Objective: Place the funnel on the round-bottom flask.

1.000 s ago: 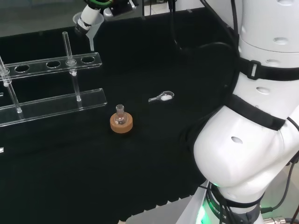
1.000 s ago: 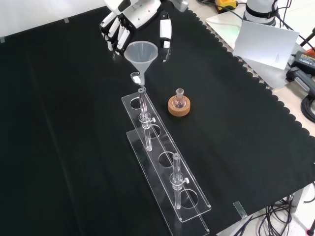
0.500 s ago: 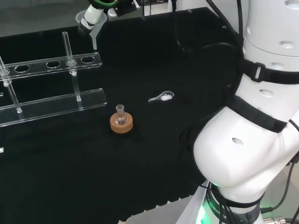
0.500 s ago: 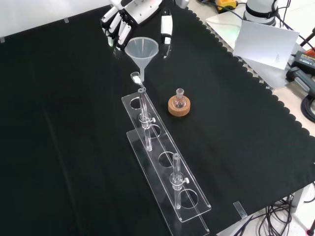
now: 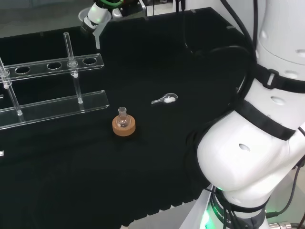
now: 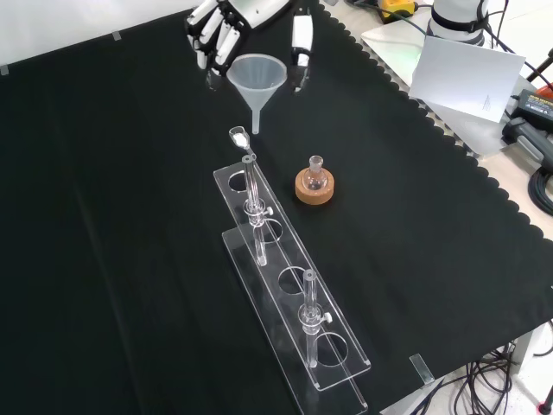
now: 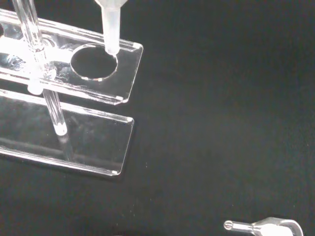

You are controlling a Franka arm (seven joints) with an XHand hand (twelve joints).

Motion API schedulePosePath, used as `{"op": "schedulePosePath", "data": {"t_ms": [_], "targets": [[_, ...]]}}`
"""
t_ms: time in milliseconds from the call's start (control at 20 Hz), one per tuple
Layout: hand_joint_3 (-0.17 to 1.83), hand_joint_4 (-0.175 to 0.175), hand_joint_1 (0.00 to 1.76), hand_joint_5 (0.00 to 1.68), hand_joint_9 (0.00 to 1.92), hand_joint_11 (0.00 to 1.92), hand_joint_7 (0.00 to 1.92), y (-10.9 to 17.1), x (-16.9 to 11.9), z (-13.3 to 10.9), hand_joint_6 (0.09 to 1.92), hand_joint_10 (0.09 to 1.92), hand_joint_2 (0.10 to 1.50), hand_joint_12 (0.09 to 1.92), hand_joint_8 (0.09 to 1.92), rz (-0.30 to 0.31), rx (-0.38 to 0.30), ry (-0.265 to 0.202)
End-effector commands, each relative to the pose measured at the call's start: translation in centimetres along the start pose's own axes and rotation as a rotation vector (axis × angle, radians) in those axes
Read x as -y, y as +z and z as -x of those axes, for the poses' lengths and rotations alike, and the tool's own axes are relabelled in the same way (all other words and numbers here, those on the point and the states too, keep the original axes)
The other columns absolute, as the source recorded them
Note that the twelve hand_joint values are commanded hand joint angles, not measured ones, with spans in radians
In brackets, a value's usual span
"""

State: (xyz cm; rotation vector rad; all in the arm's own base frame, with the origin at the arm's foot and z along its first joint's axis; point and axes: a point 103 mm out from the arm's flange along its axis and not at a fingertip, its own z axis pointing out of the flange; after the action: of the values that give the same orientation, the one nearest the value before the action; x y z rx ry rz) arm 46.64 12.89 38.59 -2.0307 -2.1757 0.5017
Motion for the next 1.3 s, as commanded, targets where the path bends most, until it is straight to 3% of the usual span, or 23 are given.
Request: {"op": "schedulePosePath", "data": {"t_ms": [50,250,650,1300], "targets": [[0.05,0.035,0.65,0.71,0.41,0.00,0.99,0.6,1.5,0.9,0.10,0.54,0.80,1.28,0.46,0.005,0.003,0.037],[0.05,0.035,0.65,0.71,0.41,0.00,0.99,1.3,1.9,1.8,0.10,0.54,0.80,1.28,0.46,-0.011,-0.015,0.068],[0.05,0.033,0.65,0.71,0.41,0.00,0.99,2.4,2.7,0.9,0.11,0.54,0.80,1.28,0.45,-0.036,-0.064,0.212],[0.05,0.032,0.65,0.71,0.41,0.00,0.99,6.5,5.6,2.6,0.11,0.54,0.81,1.28,0.45,-0.087,-0.090,0.288]]}}
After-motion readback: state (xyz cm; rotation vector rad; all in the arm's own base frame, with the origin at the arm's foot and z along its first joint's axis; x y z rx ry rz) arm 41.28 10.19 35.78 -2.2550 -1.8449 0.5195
